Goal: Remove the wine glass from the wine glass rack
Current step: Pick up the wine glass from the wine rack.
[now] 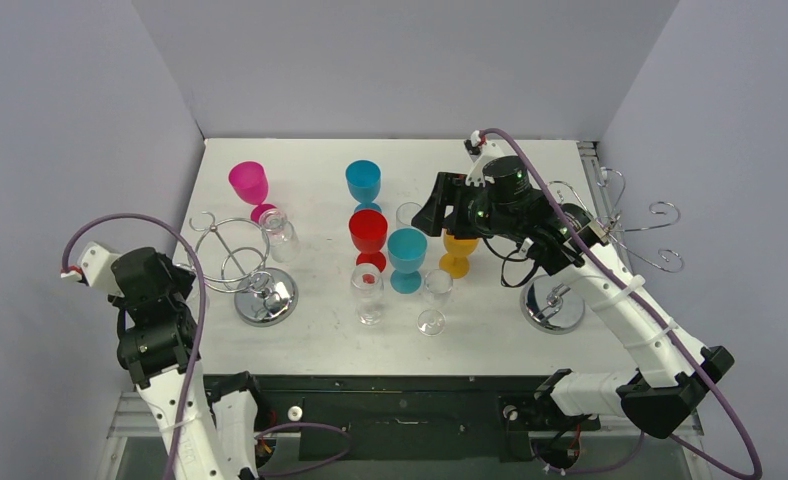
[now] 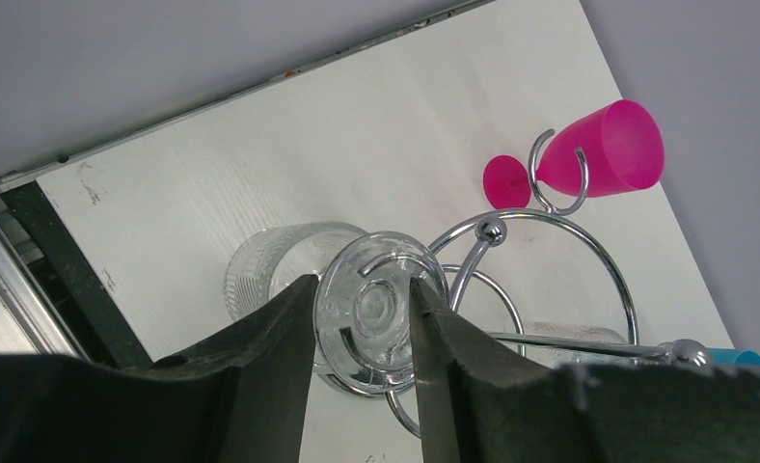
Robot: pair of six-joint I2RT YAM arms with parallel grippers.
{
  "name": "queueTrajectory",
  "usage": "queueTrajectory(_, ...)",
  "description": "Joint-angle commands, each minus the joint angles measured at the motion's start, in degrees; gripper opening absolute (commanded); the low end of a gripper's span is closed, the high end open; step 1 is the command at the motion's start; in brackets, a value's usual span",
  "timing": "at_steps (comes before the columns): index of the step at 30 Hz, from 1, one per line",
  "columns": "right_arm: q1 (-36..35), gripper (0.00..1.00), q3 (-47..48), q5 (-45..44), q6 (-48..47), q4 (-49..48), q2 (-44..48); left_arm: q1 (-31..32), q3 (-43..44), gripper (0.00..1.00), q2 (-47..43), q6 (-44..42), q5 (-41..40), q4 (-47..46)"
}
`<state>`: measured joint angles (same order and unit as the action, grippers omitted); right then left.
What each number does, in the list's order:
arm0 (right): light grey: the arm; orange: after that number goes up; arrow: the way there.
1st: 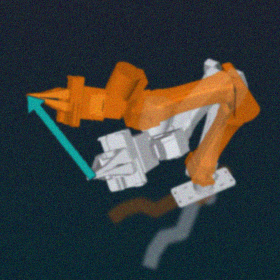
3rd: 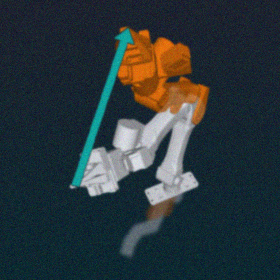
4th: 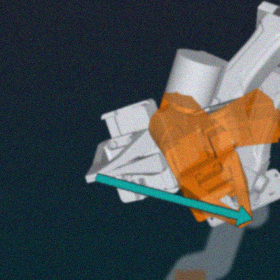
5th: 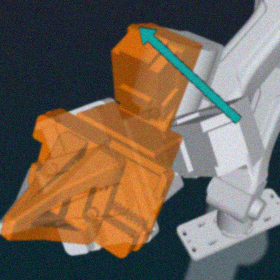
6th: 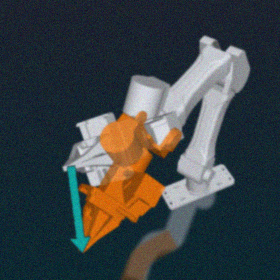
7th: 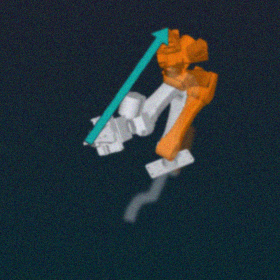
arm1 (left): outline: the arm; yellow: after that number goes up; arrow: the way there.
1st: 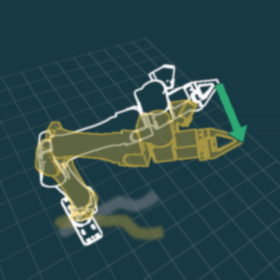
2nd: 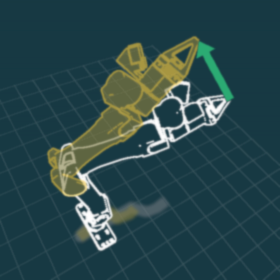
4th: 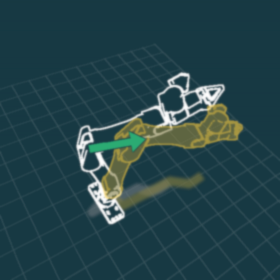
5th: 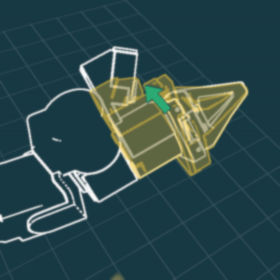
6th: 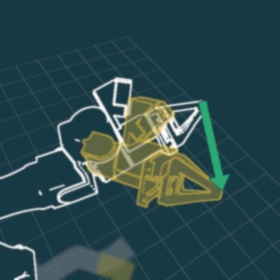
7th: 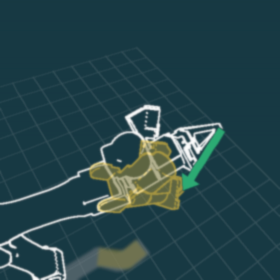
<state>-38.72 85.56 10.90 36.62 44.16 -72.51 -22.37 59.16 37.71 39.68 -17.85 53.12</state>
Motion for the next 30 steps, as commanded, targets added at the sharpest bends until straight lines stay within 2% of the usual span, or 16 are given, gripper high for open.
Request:
queueTrajectory(1, -0.3, 0.64, 0.0, -1.0, -0.8, -2.1, 0.7, -0.4, -0.5, 0.33, -1.0, -0.2, -0.5, -2.8)
queueTrajectory(9, -0.3, 0.64, -0.2, -1.1, -0.8, -2.2, 0.8, -0.4, 0.3, 0.24, -2.3, -0.2, -0.5, -2.8)
queueTrajectory(22, -0.3, 0.64, -0.1, -1.4, -0.8, -2.2, 0.8, -0.4, 1.9, 0.01, -3.6, 0.5, -1.4, -2.3)
queueTrajectory(30, -0.3, 0.64, -0.3, -1.6, -0.9, -2.2, 0.9, -0.4, 2.8, 0.0, -4.7, 1.9, -2.0, -1.7)
